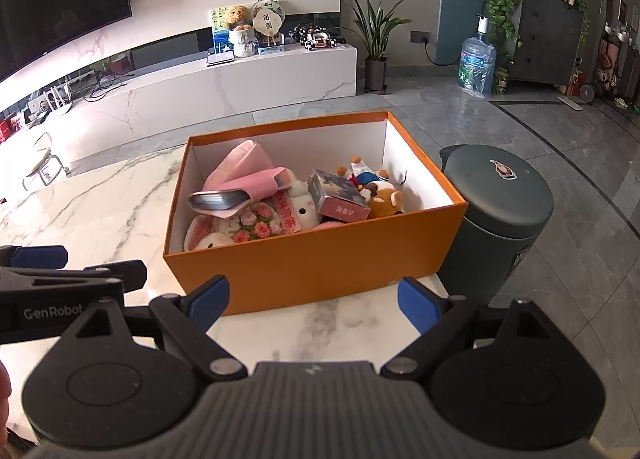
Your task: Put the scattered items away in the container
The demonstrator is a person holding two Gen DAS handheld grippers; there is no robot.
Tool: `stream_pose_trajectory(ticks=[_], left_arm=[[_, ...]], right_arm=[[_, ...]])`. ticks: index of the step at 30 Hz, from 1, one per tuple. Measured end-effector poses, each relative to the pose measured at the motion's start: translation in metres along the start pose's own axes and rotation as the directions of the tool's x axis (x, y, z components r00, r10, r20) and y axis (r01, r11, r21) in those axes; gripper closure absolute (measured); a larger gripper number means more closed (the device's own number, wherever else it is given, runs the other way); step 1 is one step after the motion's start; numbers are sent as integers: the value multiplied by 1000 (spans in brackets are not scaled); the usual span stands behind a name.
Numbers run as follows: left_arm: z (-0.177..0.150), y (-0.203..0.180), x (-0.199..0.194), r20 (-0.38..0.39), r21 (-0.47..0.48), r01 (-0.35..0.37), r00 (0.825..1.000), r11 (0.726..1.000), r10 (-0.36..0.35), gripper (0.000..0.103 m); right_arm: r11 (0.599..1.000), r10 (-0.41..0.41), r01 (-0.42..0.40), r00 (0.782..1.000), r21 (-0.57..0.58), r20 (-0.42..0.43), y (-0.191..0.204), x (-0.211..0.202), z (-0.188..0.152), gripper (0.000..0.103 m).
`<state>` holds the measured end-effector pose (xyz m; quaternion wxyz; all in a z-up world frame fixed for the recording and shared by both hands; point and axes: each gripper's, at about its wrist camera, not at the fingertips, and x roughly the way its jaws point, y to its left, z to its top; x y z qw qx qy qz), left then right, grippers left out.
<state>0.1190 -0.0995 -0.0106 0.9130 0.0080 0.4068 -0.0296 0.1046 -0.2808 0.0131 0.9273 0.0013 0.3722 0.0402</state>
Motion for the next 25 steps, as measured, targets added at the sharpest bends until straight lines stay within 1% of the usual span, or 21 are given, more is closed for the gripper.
stream_pose_trajectory(ticks=[9,17,25], left_arm=[[1,-3,-2,10,9,-9,1000,1000,9,9],[1,-3,-6,23,21,-27,999,999,27,10],[0,1,-8,36,13,-27,999,1000,27,10]], right_arm=[[1000,3,-3,1000,0,10,2,-3,-1,11],[1000,7,-7,1000,-2,17,4,-5,-1,13],[1000,5,-5,1000,-11,24,9,-7,0,13]])
